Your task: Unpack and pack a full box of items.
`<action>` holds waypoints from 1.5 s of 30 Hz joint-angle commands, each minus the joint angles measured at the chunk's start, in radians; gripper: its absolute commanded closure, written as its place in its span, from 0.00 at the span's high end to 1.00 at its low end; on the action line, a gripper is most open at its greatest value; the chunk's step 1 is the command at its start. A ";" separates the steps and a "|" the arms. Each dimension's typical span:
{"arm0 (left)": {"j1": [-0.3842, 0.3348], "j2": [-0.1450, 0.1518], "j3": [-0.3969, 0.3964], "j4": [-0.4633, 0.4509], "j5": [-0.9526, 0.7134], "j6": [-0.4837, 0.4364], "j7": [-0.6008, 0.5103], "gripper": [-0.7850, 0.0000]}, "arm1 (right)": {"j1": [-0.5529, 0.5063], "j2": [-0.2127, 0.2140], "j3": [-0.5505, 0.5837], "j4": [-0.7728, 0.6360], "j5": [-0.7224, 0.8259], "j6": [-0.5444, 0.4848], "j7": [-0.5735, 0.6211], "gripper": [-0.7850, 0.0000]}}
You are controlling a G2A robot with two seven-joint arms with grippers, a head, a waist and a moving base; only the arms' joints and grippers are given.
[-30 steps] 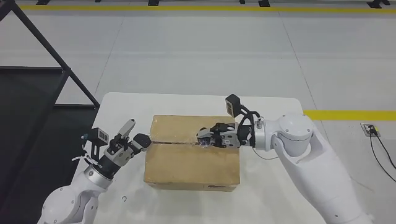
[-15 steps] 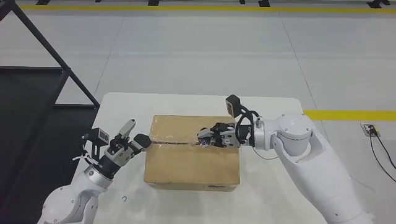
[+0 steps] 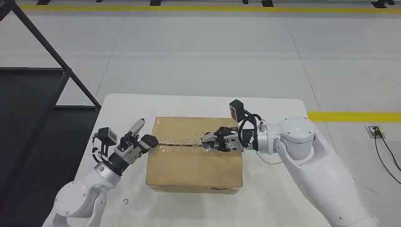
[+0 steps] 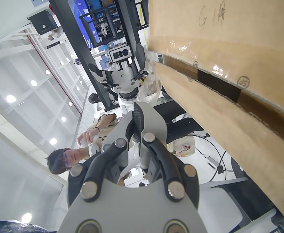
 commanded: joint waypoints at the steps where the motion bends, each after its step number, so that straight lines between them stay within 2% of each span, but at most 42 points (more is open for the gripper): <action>1: -0.010 -0.001 0.011 0.015 0.005 0.002 0.002 1.00 | -0.002 0.001 -0.001 0.000 0.001 0.000 0.002 0.00; 12: -0.034 -0.005 0.041 0.066 0.018 0.006 0.015 1.00 | 0.004 0.003 -0.023 0.024 -0.001 0.003 0.009 0.00; 39: -0.027 -0.006 0.043 0.063 0.021 0.009 0.019 1.00 | 0.061 0.012 -0.064 0.153 -0.041 0.026 0.062 0.00; 40: -0.027 -0.006 0.043 0.062 0.021 0.010 0.019 1.00 | 0.064 0.012 -0.066 0.155 -0.043 0.027 0.060 0.19; 43: -0.026 -0.006 0.043 0.061 0.021 0.011 0.019 1.00 | 0.070 0.013 -0.069 0.161 -0.047 0.029 0.056 0.28; 45: -0.026 -0.006 0.042 0.061 0.021 0.011 0.019 1.00 | 0.073 0.014 -0.066 0.166 -0.047 0.031 0.056 0.29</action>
